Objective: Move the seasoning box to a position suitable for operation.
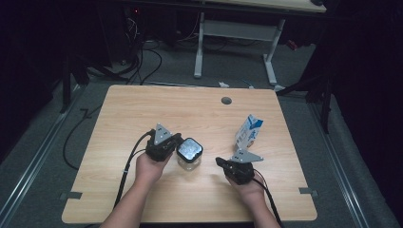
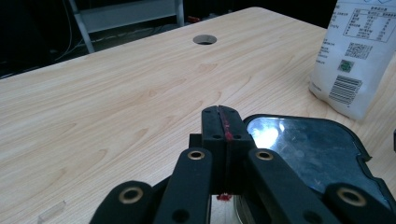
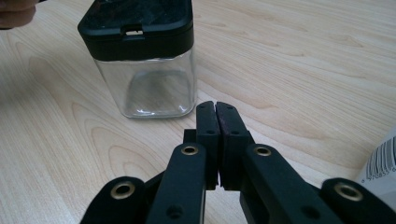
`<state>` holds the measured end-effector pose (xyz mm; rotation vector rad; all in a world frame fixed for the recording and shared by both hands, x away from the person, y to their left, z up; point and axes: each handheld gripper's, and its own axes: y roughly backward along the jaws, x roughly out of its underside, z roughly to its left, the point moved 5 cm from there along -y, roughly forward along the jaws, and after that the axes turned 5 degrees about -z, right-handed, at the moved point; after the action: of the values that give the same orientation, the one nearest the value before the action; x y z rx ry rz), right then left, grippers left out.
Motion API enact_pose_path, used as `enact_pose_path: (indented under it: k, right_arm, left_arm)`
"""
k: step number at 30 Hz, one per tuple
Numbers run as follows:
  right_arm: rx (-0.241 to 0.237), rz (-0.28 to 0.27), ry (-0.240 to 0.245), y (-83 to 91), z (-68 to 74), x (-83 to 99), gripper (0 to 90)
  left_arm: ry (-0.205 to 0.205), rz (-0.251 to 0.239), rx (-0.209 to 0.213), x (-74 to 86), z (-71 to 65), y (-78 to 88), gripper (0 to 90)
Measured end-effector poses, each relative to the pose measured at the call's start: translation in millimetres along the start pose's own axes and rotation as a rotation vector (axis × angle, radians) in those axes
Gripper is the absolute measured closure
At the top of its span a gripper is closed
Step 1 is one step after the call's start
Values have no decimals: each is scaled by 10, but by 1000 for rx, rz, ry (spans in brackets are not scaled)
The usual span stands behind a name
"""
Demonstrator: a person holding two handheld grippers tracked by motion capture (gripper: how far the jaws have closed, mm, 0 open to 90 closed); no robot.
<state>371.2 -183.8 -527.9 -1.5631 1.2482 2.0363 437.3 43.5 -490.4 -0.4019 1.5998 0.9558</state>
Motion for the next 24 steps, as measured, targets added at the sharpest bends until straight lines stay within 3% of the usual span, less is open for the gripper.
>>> enact_pose_path:
  k: [9, 24]
  right_arm:
    - [-3, -8, -2, 11, 0, -11, 883]
    - [17, 0, 0, -12, 29, -30, 894]
  left_arm:
    - [-2, -7, -5, 30, -1, -15, 900]
    - [36, -35, 20, 59, 34, -9, 900]
